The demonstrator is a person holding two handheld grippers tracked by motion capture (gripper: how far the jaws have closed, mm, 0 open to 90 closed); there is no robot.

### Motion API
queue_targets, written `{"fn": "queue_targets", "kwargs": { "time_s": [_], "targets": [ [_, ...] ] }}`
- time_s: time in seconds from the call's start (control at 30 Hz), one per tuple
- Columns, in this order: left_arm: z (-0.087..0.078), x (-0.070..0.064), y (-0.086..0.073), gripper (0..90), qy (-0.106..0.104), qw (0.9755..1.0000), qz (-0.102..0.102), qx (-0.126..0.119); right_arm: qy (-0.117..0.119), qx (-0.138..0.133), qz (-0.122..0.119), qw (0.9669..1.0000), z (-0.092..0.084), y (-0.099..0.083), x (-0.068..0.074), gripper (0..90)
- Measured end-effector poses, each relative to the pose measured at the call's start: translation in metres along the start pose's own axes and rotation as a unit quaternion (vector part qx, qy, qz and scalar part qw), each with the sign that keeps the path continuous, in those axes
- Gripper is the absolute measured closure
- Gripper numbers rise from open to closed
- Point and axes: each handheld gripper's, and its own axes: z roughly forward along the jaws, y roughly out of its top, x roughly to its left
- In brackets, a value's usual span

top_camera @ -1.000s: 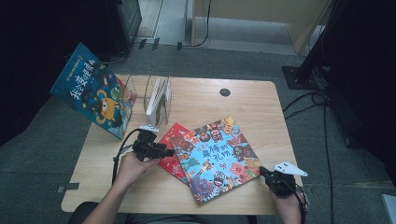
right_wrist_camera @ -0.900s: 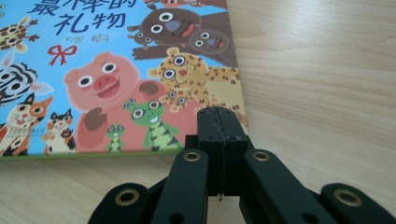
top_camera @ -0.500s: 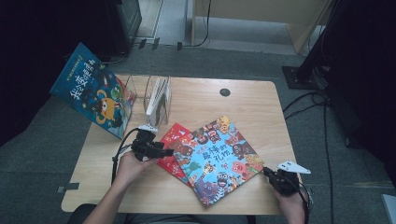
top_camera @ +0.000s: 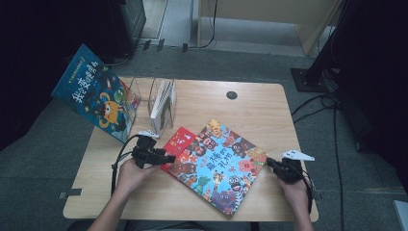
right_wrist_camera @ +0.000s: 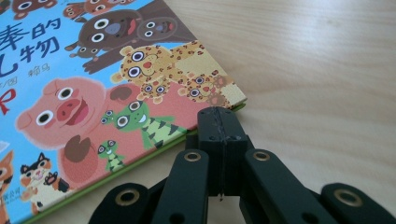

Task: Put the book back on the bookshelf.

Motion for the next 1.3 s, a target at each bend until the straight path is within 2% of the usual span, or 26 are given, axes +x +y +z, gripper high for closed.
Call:
{"fn": "queue_targets", "kwargs": {
  "time_s": [0.07, 0.23, 0.47, 0.57, 0.63, 0.7, 0.77, 0.9, 1.0, 1.3],
  "targets": [
    [-0.002, 0.0, -0.003, 36.7, 0.005, 1.0, -0.001, 0.0, 0.005, 0.0, -0.001, 1.0, 0.006, 0.005, 0.0, 90.0],
    [-0.007, 0.002, -0.012, 37.6, -0.002, 0.9998, -0.019, -0.006, 0.018, 0.0, -0.013, 0.9998, 0.02, 0.017, 0.001, 90.0],
    [-0.007, -0.004, -0.021, 40.2, -0.004, 0.9997, -0.022, -0.004, 0.033, 0.004, -0.022, 0.9992, 0.034, 0.029, 0.008, 90.0],
    [-0.006, -0.006, -0.023, 44.4, -0.005, 0.9997, -0.022, 0.0, 0.04, 0.003, -0.019, 0.999, 0.037, 0.03, 0.009, 90.0],
    [-0.006, -0.011, -0.026, 48.2, 0.004, 0.9998, -0.018, 0.001, 0.041, 0.007, -0.021, 0.9989, 0.041, 0.035, 0.011, 90.0],
    [-0.005, -0.012, -0.028, 51.4, -0.002, 0.9997, -0.023, 0.002, 0.045, 0.008, -0.023, 0.9987, 0.044, 0.037, 0.013, 90.0],
    [-0.003, -0.013, -0.029, 54.4, -0.009, 0.9995, -0.029, 0.006, 0.048, 0.011, -0.027, 0.9984, 0.046, 0.038, 0.016, 90.0],
    [0.004, -0.016, -0.032, 54.8, -0.019, 0.9993, -0.032, 0.011, 0.054, 0.012, -0.034, 0.9979, 0.047, 0.039, 0.02, 90.0],
    [0.003, -0.02, -0.034, 54.3, -0.01, 0.9994, -0.031, 0.012, 0.057, 0.014, -0.036, 0.9976, 0.048, 0.04, 0.022, 90.0],
    [0.0, -0.03, -0.043, 53.1, -0.014, 0.9991, -0.034, 0.024, 0.068, 0.02, -0.046, 0.9964, 0.049, 0.04, 0.028, 90.0]
  ]
}}
